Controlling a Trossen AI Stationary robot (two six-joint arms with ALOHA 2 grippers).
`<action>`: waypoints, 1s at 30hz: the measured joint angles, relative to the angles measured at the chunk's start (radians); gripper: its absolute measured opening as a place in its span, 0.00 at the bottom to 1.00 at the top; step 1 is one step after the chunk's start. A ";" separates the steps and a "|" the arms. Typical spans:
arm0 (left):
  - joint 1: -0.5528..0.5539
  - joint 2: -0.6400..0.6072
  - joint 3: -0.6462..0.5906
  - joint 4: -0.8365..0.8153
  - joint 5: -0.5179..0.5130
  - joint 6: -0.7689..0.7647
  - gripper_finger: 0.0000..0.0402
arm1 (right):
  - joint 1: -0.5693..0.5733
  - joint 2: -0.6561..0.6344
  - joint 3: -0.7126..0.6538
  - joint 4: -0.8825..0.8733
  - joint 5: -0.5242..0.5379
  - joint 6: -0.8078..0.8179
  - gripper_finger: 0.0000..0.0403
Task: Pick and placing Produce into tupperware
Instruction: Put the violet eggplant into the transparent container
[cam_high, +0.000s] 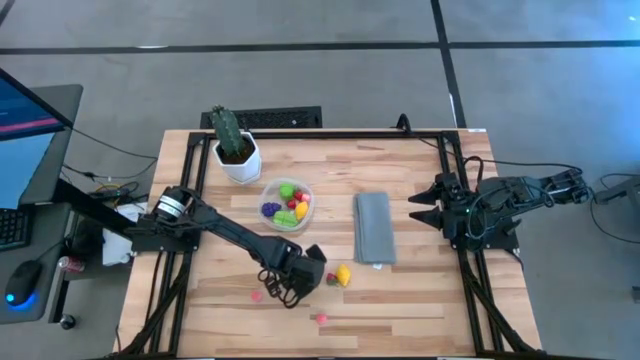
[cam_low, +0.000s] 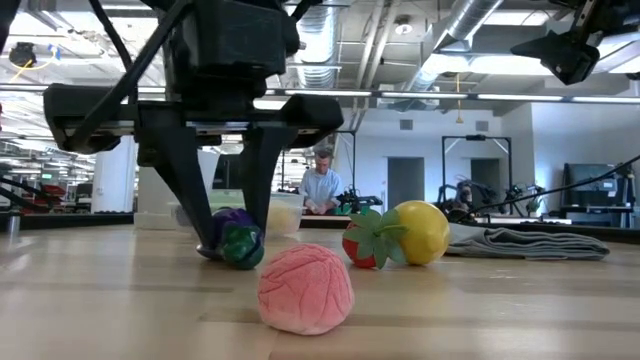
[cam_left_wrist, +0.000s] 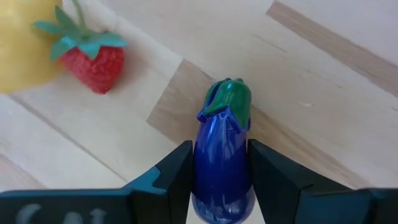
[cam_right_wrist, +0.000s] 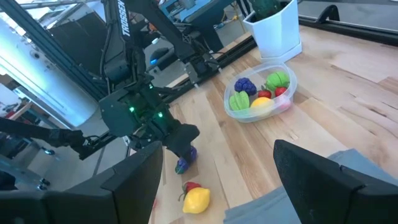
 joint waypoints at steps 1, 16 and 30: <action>0.001 0.000 0.001 -0.001 0.000 -0.010 0.34 | 0.000 0.000 0.000 0.000 0.000 0.000 0.81; 0.075 0.000 0.175 -0.132 -0.029 -0.161 0.32 | 0.000 0.000 0.000 0.000 0.003 0.000 0.81; 0.185 -0.003 0.336 -0.448 -0.068 -0.219 0.32 | 0.000 0.000 0.000 0.000 0.003 -0.029 0.81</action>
